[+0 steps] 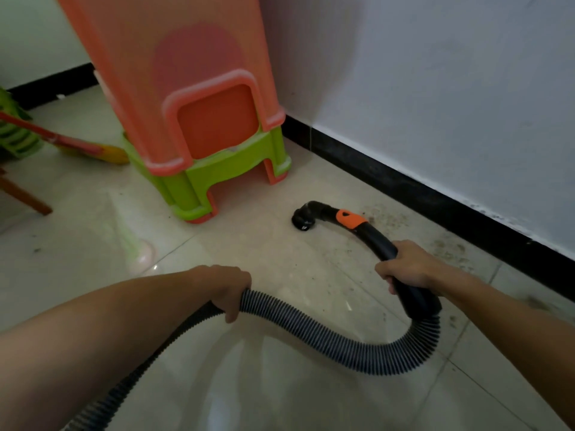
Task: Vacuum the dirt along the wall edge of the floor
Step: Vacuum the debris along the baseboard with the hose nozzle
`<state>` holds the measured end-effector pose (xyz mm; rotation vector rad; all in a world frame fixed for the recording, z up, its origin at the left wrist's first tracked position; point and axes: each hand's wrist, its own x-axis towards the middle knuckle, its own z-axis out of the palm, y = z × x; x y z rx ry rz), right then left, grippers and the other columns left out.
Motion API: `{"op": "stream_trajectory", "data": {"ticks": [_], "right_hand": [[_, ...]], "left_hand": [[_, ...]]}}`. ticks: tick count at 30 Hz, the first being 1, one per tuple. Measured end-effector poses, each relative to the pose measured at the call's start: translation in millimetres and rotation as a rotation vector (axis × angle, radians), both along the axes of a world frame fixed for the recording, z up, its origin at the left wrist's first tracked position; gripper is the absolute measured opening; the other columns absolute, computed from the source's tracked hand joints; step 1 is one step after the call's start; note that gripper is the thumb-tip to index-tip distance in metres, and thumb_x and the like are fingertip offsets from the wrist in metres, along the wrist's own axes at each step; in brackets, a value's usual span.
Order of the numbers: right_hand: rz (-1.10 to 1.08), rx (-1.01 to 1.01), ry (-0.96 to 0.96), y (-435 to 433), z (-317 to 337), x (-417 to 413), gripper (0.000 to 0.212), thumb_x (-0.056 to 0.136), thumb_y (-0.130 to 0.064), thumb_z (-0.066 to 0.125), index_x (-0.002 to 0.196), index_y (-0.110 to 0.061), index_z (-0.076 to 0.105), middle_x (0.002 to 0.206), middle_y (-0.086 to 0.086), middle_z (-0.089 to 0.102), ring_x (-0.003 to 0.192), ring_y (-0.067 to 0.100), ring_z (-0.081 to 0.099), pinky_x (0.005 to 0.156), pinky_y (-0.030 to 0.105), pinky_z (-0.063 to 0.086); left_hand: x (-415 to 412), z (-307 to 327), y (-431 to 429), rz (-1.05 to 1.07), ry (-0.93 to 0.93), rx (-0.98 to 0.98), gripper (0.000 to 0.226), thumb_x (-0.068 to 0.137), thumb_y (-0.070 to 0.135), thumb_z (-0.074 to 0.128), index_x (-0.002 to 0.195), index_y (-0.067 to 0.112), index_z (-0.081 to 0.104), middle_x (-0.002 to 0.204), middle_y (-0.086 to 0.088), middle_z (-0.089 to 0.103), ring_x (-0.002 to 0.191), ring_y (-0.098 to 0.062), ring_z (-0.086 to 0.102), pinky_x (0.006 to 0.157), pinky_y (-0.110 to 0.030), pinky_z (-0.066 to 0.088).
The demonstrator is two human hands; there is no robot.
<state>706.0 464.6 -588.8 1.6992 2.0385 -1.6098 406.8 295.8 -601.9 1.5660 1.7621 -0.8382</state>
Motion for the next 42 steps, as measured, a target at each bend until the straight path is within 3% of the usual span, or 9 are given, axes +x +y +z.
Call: {"op": "stream_trajectory", "data": {"ticks": [5,10,14,21,27,30,33,39,42], "right_hand": [[0.042,-0.006,-0.108,21.7,19.1,45.5,0.017,0.075,0.001,0.067,0.09,0.001,0.059,0.061,0.015,0.065,0.052,0.028,0.065,0.061,0.038,0.057],[0.227,-0.142,-0.189,11.3,29.6,55.4,0.037,0.073,0.0,0.07,0.107,-0.003,0.058,0.064,0.013,0.067,0.056,0.026,0.065,0.057,0.034,0.056],[0.211,0.074,-0.163,-1.3,19.2,44.9,0.026,0.076,-0.005,0.071,0.099,-0.008,0.059,0.064,0.013,0.07,0.052,0.022,0.067,0.052,0.029,0.054],[0.321,-0.027,-0.067,-23.2,11.2,14.3,0.028,0.077,-0.002,0.068,0.101,-0.008,0.057,0.062,0.01,0.064,0.05,0.02,0.063,0.051,0.028,0.054],[0.447,-0.115,-0.087,-31.1,6.9,3.3,0.034,0.07,-0.006,0.069,0.103,-0.01,0.058,0.061,0.008,0.065,0.053,0.021,0.065,0.054,0.03,0.055],[0.32,0.018,-0.124,-16.5,12.3,15.4,0.026,0.075,-0.004,0.069,0.098,-0.01,0.059,0.058,0.006,0.066,0.049,0.02,0.065,0.049,0.027,0.053],[0.082,0.227,-0.145,7.1,18.8,42.8,0.021,0.078,-0.009,0.071,0.095,-0.012,0.059,0.06,0.008,0.069,0.045,0.018,0.067,0.043,0.024,0.049],[-0.197,0.361,-0.129,44.4,29.4,76.7,0.019,0.077,-0.011,0.074,0.089,-0.009,0.059,0.047,0.001,0.064,0.036,0.013,0.062,0.032,0.017,0.04],[-0.199,0.377,-0.222,48.9,20.4,77.1,0.022,0.079,-0.02,0.075,0.093,-0.014,0.059,0.062,0.002,0.066,0.039,0.01,0.061,0.035,0.018,0.039]], "left_hand": [[18.7,-3.2,-3.7,0.023,-0.084,-0.048,0.043,0.069,0.025,0.081,0.106,0.016,0.061,0.1,-0.005,0.065,0.088,-0.02,0.063,0.075,-0.031,0.052],[45.3,-6.6,5.9,-0.027,-0.119,-0.082,0.041,0.07,0.023,0.081,0.104,0.015,0.061,0.103,-0.008,0.067,0.093,-0.024,0.064,0.077,-0.033,0.052],[37.9,-2.1,2.5,-0.046,-0.065,-0.089,0.038,0.069,0.025,0.082,0.097,0.017,0.058,0.097,-0.005,0.065,0.093,-0.024,0.065,0.079,-0.034,0.054],[24.8,3.3,-27.1,-0.027,0.04,-0.228,0.06,0.07,0.031,0.083,0.119,0.008,0.057,0.115,-0.01,0.065,0.103,-0.026,0.063,0.083,-0.034,0.053],[21.3,6.4,-28.7,-0.016,0.045,-0.218,0.059,0.071,0.029,0.082,0.12,0.009,0.056,0.115,-0.009,0.064,0.104,-0.025,0.063,0.088,-0.034,0.053],[25.2,7.9,-14.8,-0.031,0.021,-0.153,0.047,0.068,0.029,0.082,0.104,0.014,0.057,0.1,-0.005,0.064,0.096,-0.024,0.063,0.088,-0.039,0.055],[28.9,12.6,6.6,-0.044,-0.008,-0.058,0.043,0.068,0.029,0.081,0.095,0.019,0.05,0.085,0.001,0.055,0.086,-0.022,0.059,0.077,-0.035,0.054],[44.3,23.2,39.8,-0.055,-0.016,0.069,0.042,0.069,0.027,0.078,0.099,0.02,0.05,0.096,-0.002,0.057,0.091,-0.023,0.06,0.072,-0.034,0.051],[53.7,21.5,47.6,-0.073,-0.022,0.076,0.043,0.07,0.027,0.077,0.103,0.019,0.051,0.099,-0.002,0.057,0.092,-0.023,0.06,0.069,-0.032,0.048]]}}
